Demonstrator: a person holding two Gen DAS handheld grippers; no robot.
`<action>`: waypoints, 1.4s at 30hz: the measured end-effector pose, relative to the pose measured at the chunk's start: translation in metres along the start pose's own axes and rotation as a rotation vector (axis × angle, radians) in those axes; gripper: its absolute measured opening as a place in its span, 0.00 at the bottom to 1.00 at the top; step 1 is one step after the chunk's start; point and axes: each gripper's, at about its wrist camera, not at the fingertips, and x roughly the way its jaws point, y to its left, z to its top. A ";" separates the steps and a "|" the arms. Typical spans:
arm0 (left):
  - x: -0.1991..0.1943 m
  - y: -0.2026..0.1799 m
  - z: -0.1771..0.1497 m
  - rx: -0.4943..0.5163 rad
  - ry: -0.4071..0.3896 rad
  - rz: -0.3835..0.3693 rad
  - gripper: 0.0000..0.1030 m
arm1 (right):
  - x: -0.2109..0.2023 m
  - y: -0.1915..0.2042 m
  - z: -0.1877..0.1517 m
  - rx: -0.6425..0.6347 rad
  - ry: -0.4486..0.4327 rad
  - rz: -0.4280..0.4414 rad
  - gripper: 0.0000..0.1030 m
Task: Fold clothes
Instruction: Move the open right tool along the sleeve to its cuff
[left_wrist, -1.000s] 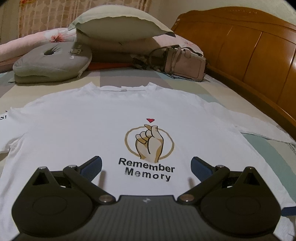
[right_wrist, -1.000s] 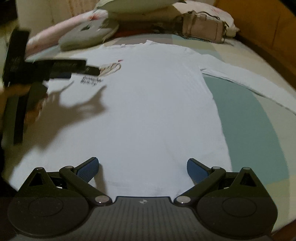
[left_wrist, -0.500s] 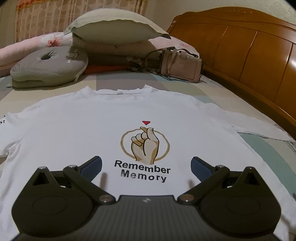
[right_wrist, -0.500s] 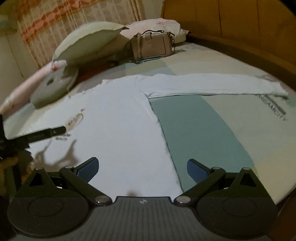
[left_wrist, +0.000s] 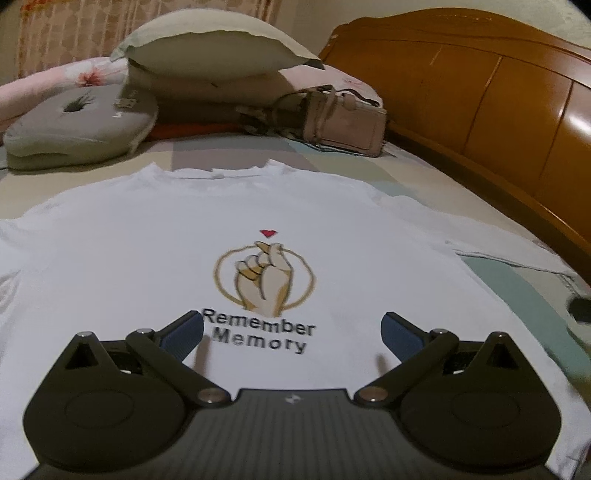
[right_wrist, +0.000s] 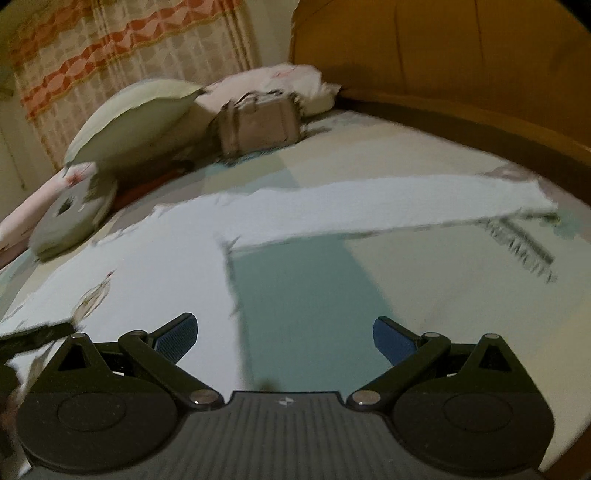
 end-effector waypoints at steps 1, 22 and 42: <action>0.000 -0.001 -0.001 0.005 0.000 -0.002 0.99 | 0.004 -0.007 0.005 0.005 -0.014 -0.010 1.00; 0.007 -0.021 -0.011 0.085 0.024 -0.016 0.99 | 0.076 -0.105 0.049 0.044 -0.058 -0.097 1.00; 0.008 -0.023 -0.015 0.105 0.015 -0.022 0.99 | 0.084 -0.133 0.057 0.294 -0.180 -0.032 1.00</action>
